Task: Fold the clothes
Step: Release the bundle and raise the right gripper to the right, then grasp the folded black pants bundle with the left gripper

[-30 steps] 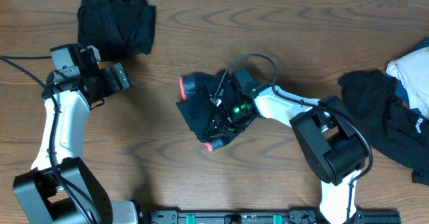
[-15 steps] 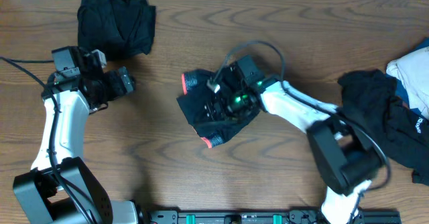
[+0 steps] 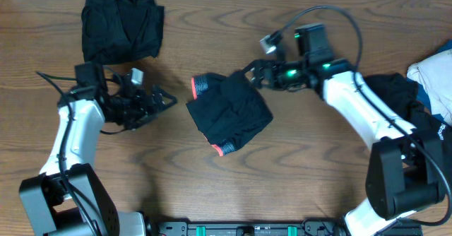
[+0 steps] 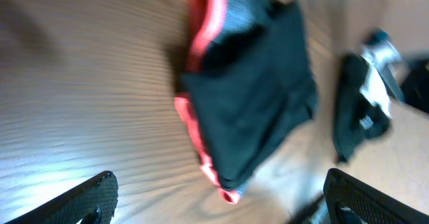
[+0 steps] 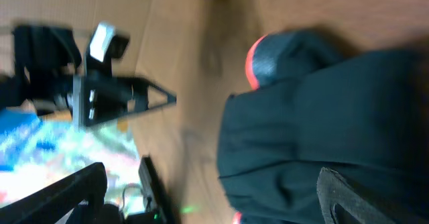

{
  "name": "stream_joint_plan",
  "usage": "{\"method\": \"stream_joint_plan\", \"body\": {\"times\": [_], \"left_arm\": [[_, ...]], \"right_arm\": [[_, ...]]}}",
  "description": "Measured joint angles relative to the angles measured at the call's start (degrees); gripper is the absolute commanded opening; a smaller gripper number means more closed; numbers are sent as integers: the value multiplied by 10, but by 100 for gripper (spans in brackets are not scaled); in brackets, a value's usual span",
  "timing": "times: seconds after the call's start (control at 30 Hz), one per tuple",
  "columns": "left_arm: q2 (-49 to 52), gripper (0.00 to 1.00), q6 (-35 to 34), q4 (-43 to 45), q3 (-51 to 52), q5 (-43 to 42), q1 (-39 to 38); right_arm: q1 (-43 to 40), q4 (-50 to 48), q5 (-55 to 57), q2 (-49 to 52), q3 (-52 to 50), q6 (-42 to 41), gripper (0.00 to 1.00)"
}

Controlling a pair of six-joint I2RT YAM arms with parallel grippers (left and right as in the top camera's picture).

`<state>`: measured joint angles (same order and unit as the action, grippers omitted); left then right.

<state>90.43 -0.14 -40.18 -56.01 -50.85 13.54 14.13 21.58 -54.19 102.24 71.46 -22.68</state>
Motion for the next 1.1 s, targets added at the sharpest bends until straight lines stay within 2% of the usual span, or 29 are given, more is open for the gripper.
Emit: {"method": "stream_joint_plan", "body": {"times": [0.17, 0.23, 0.43, 0.6, 0.7, 0.87, 1.1], "left_arm": [[0, 98, 3, 35, 29, -37, -29], [0, 98, -17, 34, 32, -8, -44], [-10, 98, -75, 43, 32, 150, -119], [-54, 98, -172, 61, 32, 304, -221], [-62, 98, -232, 62, 32, 344, -262], [-62, 98, -337, 81, 49, 373, -297], [-62, 98, -443, 180, 129, 384, -305]], "right_arm": [[-49, 30, 32, -1, 0, 8, 99], [-55, 63, 75, -7, 0, 14, 99], [-54, 167, 268, -65, 0, 27, 99], [-59, 212, 399, -122, 1, 33, 99], [-70, 221, 438, -141, 1, 42, 99], [-88, 236, 467, -153, 1, 54, 99], [-89, 261, 479, -153, 1, 69, 99]]}}
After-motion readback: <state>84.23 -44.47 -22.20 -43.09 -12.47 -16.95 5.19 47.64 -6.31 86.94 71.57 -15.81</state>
